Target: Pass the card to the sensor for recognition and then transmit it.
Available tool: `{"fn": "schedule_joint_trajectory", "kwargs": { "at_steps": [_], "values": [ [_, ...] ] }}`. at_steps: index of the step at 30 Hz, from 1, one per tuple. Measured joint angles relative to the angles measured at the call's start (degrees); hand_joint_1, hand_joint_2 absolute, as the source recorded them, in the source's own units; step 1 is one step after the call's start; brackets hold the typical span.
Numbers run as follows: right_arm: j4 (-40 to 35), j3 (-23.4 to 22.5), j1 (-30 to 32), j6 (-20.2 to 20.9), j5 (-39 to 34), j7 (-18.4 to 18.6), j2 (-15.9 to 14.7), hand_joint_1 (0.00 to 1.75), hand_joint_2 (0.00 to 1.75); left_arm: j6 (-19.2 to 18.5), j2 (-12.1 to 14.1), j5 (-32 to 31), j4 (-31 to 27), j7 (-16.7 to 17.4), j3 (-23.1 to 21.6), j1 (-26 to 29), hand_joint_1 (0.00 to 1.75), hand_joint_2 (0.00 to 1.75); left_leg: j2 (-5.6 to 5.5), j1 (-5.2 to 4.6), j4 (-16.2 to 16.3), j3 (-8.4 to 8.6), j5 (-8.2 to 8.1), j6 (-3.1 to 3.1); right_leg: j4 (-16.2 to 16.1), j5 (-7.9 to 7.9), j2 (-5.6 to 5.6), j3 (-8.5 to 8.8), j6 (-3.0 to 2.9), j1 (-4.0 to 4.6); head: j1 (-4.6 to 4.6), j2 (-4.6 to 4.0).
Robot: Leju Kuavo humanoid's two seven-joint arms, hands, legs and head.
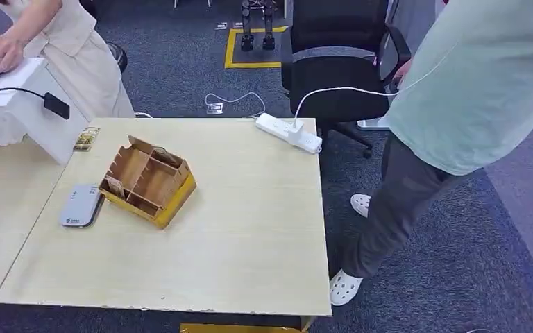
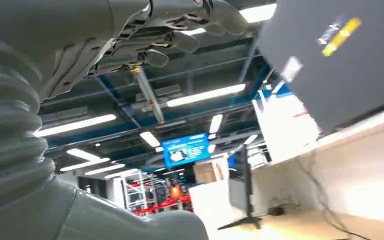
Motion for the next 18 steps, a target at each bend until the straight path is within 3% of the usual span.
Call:
{"fn": "schedule_joint_trajectory", "kwargs": {
  "at_steps": [3,10,12,13,15,16,17,18],
  "values": [
    [-0.02,-0.26,-0.05,-0.26,-0.31,-0.48,0.13,0.0,1.75,-0.15,-1.67,-0.68,-1.23,-1.6,4.04,3.41,0.0,1.75,0.05,0.0,0.0,0.08,0.0,0.0,0.0,0.01,0.05,0.05,0.0,-0.01,-0.04,0.0],
    [-0.02,-0.28,-0.05,-0.31,-0.37,-0.5,0.13,0.0,1.75,-0.17,-1.95,-0.68,-1.44,-1.8,4.81,3.71,0.0,1.75,0.05,0.0,0.0,0.07,0.0,0.0,0.0,0.01,0.05,0.05,0.0,-0.01,-0.04,0.0],
    [0.0,-0.59,-0.06,-0.83,-0.5,-0.66,0.13,0.0,1.75,-0.52,-4.79,-1.23,-2.95,-5.91,9.81,6.73,0.0,1.75,0.05,0.0,0.0,0.11,-0.01,0.0,-0.01,0.0,0.04,0.04,0.0,-0.01,-0.04,0.0],
    [0.02,-1.02,0.04,-1.01,-1.0,-0.83,0.11,0.0,1.75,-2.12,-8.64,-4.75,-3.83,-8.19,15.95,9.55,0.0,1.75,0.03,-0.01,0.0,0.08,-0.04,-0.01,-0.01,-0.01,0.03,0.05,0.0,-0.01,-0.07,0.0],
    [0.11,-1.44,0.3,-1.09,-1.22,-1.05,0.07,0.0,1.75,-1.99,-13.17,-11.36,-3.22,-11.72,23.78,11.24,0.0,1.75,-0.03,0.01,0.0,0.02,-0.07,-0.03,-0.03,-0.07,-0.02,0.06,0.04,0.0,0.02,0.0],
    [0.24,-1.79,0.68,-1.31,-1.6,-1.25,0.02,0.0,1.75,-0.44,-17.41,-18.0,-0.7,-16.35,32.59,11.2,0.0,1.75,-0.06,0.01,0.0,0.01,-0.08,-0.03,-0.04,-0.08,-0.05,0.06,0.04,0.0,0.02,0.0],
    [0.39,-2.01,0.9,-1.42,-1.73,-1.33,-0.02,0.0,1.75,0.75,-20.16,-21.09,1.97,-18.45,39.17,10.92,0.0,1.75,-0.09,0.01,0.0,0.04,-0.08,-0.03,-0.04,-0.08,-0.1,0.06,0.04,0.01,0.0,0.0],
    [0.44,-2.01,0.92,-1.44,-1.73,-1.35,-0.02,0.0,1.75,1.03,-20.95,-21.14,2.62,-18.8,41.17,10.86,0.0,1.75,-0.1,0.01,0.0,0.05,-0.08,-0.03,-0.04,-0.08,-0.1,0.06,0.04,0.0,0.02,0.0]
  ]
}}
